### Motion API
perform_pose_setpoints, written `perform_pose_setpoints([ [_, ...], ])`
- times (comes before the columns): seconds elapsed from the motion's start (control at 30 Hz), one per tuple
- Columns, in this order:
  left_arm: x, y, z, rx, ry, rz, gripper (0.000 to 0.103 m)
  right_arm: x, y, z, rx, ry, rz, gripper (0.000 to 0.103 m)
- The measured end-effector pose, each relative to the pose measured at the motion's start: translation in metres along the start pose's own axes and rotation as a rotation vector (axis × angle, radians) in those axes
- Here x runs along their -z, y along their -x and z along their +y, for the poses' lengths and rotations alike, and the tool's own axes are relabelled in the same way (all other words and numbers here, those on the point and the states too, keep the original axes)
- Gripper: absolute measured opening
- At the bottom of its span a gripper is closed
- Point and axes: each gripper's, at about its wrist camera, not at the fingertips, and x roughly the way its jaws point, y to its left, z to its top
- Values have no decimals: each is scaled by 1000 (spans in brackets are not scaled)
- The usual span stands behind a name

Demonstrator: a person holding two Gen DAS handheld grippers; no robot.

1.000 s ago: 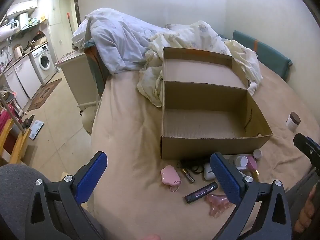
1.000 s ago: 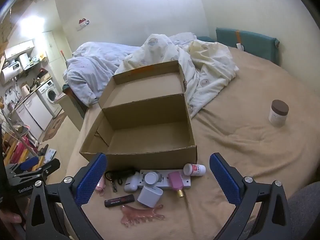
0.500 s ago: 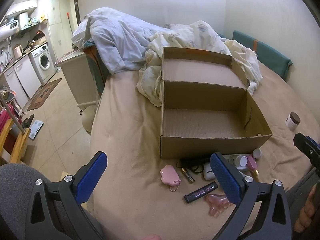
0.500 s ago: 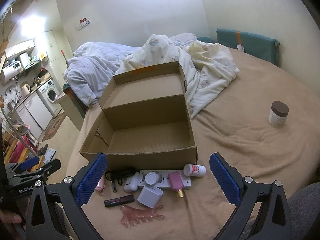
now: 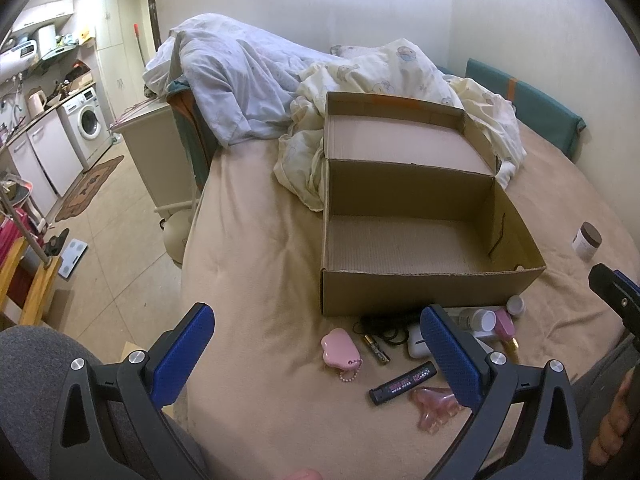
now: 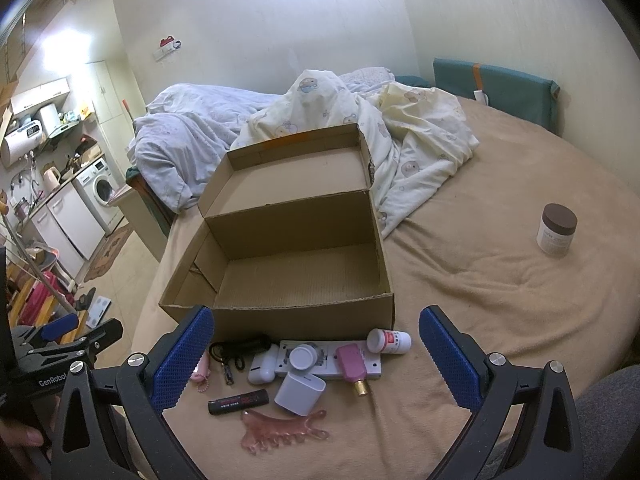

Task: Organize rigid objects

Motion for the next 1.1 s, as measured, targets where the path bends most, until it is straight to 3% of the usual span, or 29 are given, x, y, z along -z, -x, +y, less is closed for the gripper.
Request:
perform_pose_setpoints([
  [1.1,2,0,0,-3,-2,2,103,0,0,1,2,2,-1,103],
])
